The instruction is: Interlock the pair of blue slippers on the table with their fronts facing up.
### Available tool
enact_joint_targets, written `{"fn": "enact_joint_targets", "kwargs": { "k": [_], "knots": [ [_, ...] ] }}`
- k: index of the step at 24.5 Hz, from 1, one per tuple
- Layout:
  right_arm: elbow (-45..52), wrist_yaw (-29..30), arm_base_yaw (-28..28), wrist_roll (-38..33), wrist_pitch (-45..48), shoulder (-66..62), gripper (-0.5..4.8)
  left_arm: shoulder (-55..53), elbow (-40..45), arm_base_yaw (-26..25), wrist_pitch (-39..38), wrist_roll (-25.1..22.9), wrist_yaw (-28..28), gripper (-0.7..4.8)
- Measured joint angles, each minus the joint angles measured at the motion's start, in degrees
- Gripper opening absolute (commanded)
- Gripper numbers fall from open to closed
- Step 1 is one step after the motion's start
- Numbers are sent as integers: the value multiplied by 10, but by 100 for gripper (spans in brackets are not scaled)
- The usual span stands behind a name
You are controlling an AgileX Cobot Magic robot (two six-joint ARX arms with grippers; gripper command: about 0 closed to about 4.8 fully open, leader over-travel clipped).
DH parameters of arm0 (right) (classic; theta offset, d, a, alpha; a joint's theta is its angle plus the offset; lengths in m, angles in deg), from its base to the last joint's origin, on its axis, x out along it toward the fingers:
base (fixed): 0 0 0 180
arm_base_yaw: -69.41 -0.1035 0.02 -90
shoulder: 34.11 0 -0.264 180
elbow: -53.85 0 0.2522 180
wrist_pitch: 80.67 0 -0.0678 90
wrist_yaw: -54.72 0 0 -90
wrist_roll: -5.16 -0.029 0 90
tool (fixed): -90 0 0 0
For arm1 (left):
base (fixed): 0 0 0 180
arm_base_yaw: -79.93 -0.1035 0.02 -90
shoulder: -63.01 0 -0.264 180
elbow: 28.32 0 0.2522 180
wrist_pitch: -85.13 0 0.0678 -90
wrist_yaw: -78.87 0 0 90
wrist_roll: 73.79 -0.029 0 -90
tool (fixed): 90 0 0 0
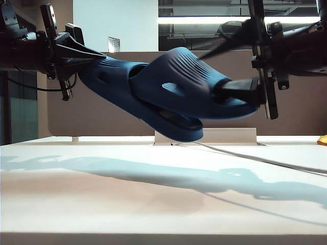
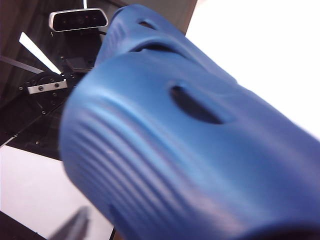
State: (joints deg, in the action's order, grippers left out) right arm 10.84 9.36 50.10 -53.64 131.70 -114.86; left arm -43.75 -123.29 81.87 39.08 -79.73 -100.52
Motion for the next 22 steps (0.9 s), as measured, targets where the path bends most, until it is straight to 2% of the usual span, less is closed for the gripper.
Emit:
{"fn": "enact_joint_targets", "kwargs": {
  "k": [2, 7, 22],
  "knots": [
    [0, 3, -1, 0, 2, 0, 283, 0, 0, -6, 0, 0, 0, -6],
    [-3, 11, 2, 0, 14, 0, 338, 0, 0, -26, -3, 0, -4, -6],
    [-3, 72, 57, 1, 16, 0, 338, 0, 0, -46, -4, 0, -6, -6]
  ]
}}
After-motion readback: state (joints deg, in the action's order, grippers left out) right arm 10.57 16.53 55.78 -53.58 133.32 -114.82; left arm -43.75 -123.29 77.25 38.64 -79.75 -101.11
